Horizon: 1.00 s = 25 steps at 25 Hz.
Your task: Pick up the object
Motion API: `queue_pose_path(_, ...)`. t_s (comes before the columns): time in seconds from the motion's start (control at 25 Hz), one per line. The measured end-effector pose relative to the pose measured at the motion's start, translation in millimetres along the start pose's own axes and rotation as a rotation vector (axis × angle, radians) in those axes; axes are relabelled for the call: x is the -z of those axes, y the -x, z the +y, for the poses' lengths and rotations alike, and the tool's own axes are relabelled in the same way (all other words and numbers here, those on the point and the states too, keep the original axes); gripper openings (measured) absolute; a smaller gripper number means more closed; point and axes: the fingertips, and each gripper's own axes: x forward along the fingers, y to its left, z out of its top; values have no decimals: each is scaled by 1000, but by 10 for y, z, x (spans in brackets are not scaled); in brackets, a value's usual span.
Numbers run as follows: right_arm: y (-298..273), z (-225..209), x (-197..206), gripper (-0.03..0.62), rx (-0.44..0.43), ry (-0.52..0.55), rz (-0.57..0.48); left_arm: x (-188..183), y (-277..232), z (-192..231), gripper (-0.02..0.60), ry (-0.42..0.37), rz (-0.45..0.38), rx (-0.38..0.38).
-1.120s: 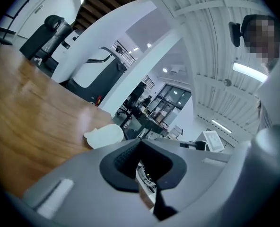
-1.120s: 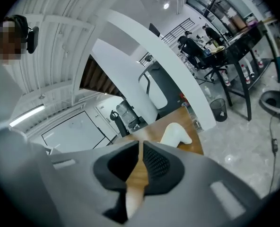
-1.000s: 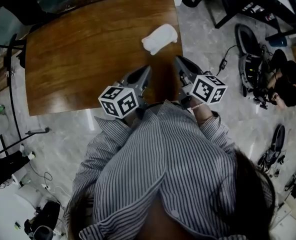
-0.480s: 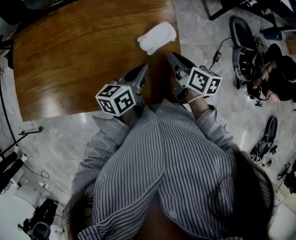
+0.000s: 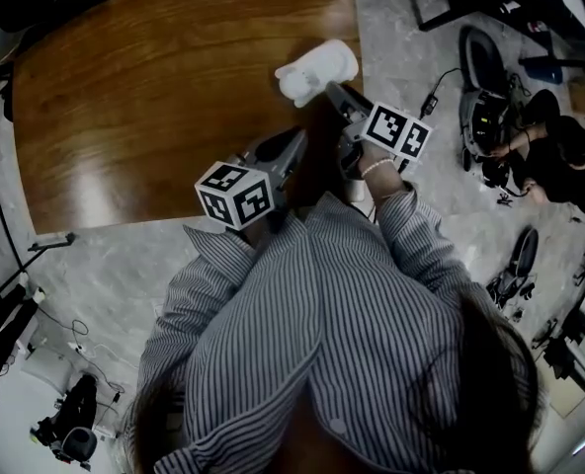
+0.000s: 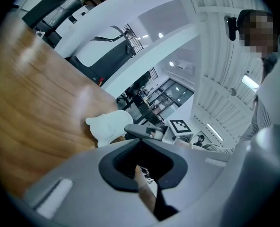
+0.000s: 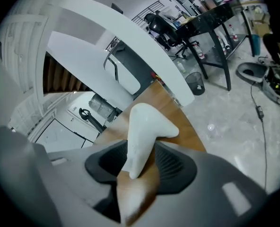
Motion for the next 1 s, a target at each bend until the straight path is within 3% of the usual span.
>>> queue_pose_path(0.44, -339, -159, -17, 189, 18, -122, 22, 1, -103, 121, 18, 4, 26, -22)
queue_pose_path(1.0, -198, 66, -116, 137, -48, -54, 7, -41, -53, 84, 18, -12, 1, -39)
